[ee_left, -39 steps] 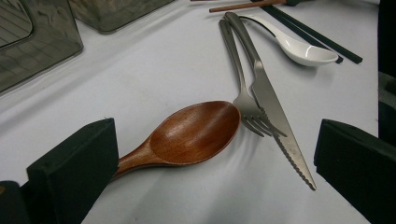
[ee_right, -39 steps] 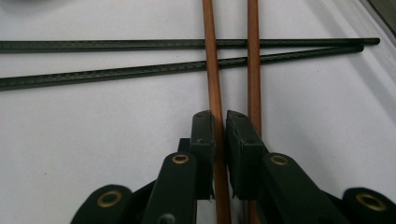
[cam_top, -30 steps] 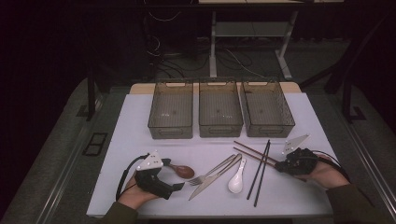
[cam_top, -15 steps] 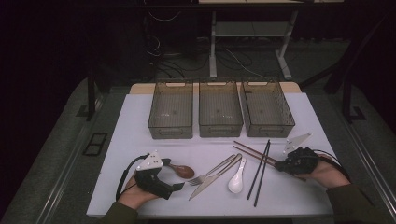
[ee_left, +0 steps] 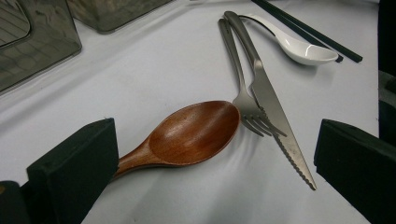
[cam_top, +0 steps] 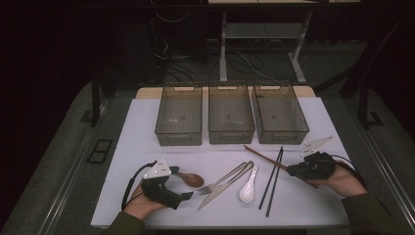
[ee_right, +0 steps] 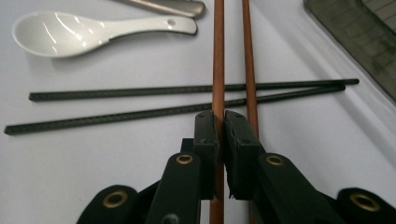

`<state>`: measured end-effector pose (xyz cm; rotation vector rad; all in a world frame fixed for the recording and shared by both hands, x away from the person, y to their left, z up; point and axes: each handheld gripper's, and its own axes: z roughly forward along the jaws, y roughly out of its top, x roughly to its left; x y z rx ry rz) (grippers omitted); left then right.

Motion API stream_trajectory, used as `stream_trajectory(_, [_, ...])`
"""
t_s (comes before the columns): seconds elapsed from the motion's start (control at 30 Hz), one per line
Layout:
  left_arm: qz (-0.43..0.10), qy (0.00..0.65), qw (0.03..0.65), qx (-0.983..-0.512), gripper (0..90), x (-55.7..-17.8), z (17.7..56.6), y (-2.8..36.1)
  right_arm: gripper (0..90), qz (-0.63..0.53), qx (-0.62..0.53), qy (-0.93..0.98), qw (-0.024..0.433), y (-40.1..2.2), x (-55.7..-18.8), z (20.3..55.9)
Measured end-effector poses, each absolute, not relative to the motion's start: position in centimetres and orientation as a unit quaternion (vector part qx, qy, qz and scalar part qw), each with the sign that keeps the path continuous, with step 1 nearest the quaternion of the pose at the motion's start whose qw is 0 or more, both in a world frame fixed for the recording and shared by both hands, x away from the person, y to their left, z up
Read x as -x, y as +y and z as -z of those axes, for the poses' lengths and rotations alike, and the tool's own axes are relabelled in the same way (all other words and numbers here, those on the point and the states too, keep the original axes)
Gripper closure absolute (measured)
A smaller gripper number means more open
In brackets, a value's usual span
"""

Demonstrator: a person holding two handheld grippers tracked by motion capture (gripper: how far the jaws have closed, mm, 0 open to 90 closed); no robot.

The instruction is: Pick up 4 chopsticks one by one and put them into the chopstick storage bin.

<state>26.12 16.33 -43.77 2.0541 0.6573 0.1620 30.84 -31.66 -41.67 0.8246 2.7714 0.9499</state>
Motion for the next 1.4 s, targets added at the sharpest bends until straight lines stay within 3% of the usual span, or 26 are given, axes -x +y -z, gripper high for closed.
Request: stream_trajectory(1.4, [-0.064, 0.272, 0.477, -0.833, 0.0, -26.1, 43.8, 16.3, 83.3, -0.407, -0.298, 0.860, 0.073, -26.0, -33.8, 39.5])
